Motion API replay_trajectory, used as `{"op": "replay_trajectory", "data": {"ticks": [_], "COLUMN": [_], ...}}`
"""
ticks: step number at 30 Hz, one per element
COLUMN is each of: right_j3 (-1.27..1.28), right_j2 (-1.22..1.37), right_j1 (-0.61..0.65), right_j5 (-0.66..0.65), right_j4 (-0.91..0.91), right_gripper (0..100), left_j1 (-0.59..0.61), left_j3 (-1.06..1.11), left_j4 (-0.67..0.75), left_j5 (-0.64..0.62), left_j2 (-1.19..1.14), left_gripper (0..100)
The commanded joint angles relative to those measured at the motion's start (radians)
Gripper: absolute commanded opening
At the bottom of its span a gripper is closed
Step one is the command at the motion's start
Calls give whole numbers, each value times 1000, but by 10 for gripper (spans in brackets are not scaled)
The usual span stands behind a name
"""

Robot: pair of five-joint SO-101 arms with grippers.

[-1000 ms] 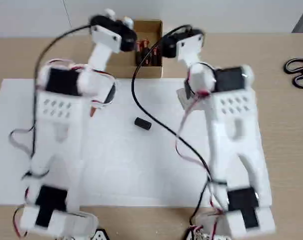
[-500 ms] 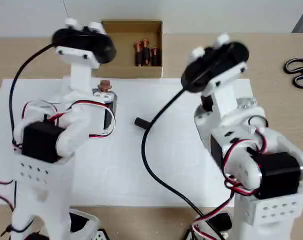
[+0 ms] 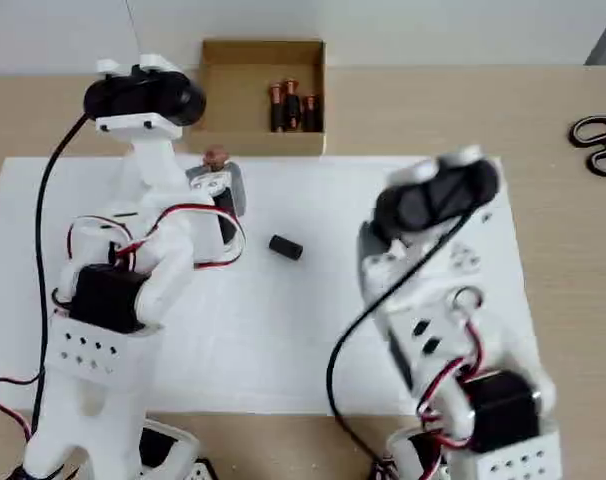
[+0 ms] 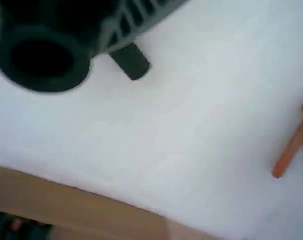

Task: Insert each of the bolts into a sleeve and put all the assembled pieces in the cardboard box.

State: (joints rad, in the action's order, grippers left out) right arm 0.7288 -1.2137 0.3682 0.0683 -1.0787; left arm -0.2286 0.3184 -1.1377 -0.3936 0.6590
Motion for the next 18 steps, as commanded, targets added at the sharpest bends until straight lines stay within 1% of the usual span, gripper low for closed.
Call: {"op": "replay_trajectory", "data": {"ticks": [1, 4, 8, 11, 15, 18], "right_j3": [180, 301, 425, 485, 551, 580], "right_j2": [-125, -194, -251, -271, -274, -274], "right_j1": [41, 42, 44, 45, 90, 122], "right_j5": [11, 11, 11, 11, 15, 17], "right_j4": [166, 272, 351, 360, 358, 360], "right_gripper": [4, 4, 4, 4, 4, 4], "left_j1": [-48, -110, -175, -196, -238, -252], "left_j3": [-5, -5, -1, 27, 82, 77], "left_j4": [60, 95, 170, 238, 333, 342], "left_j5": [-8, -6, -6, -6, -5, 12], "left_j2": [34, 29, 28, 34, 41, 118], "left_gripper": [6, 6, 6, 6, 6, 6]}}
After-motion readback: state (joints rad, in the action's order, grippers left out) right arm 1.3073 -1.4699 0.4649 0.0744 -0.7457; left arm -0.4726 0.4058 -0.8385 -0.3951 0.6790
